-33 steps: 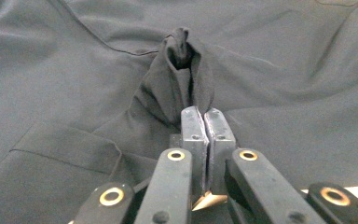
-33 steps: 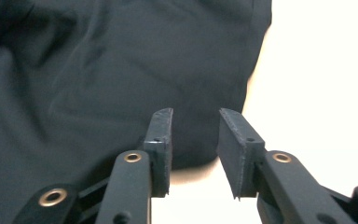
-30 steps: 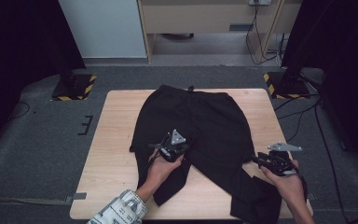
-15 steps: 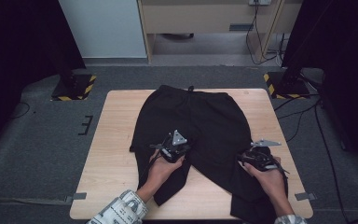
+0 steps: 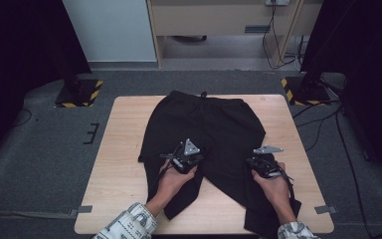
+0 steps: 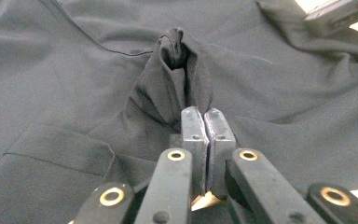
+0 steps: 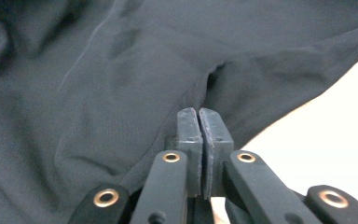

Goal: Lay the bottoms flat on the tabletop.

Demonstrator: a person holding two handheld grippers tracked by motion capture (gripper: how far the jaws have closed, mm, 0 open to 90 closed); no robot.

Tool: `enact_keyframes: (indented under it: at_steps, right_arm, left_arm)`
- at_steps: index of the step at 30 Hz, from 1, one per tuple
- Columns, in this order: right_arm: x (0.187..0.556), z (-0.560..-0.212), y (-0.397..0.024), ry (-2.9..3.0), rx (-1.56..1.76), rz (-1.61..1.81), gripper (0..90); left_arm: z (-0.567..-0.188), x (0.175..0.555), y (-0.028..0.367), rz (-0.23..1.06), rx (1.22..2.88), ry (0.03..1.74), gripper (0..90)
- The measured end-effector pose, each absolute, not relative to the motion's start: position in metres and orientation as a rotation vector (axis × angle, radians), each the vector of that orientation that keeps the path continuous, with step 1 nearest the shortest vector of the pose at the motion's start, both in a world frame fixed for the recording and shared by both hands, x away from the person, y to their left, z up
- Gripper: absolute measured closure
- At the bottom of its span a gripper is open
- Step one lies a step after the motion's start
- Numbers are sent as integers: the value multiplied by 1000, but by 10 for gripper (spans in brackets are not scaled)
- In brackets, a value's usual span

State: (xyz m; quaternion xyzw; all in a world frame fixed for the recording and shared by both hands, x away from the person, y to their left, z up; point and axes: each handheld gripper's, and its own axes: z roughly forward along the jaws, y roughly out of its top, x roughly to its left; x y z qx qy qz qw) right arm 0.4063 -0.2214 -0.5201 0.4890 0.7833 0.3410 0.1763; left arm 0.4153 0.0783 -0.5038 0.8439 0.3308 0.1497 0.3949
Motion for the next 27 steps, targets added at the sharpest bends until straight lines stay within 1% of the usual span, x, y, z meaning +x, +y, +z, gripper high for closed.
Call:
enact_keyframes:
  at_steps: [4,6,9,12,14,17,18,19,21,23,25,26,27]
  right_arm:
    - [403,-514,-237,2181,1417,959,892]
    - [402,-511,-258,2134,1470,949,891]
    - [402,-512,-272,2105,1510,965,882]
    - [401,-511,-283,2079,1529,950,900]
    - [400,-511,-287,2062,1531,913,900]
    - [405,-515,-307,2019,1597,903,896]
    - [406,-517,-309,2016,1614,920,881]
    - [406,-518,-309,2015,1609,933,844]
    - [403,-516,-309,1994,1593,960,711]
    - [393,-510,-310,1991,1571,1001,616]
    - [380,-503,-314,1996,1539,1010,564]
    - [380,-503,-314,1996,1539,1010,564]
    - [372,-501,-317,1999,1523,1022,555]
  left_arm:
    - [-504,416,78,377,2145,840,878]
    - [-505,415,75,362,2149,829,879]
    - [-506,412,68,375,2168,806,881]
    - [-507,413,68,381,2170,815,881]
    - [-508,414,69,375,2169,825,882]
    - [-509,415,69,353,2160,825,881]
    - [-508,414,68,357,2164,815,880]
    - [-508,413,67,360,2170,806,879]
    - [-508,412,66,355,2168,805,872]
    - [-508,412,66,355,2162,797,866]
    - [-509,412,66,356,2162,796,856]
    - [-509,412,66,356,2162,796,853]
    - [-509,411,67,355,2161,796,853]
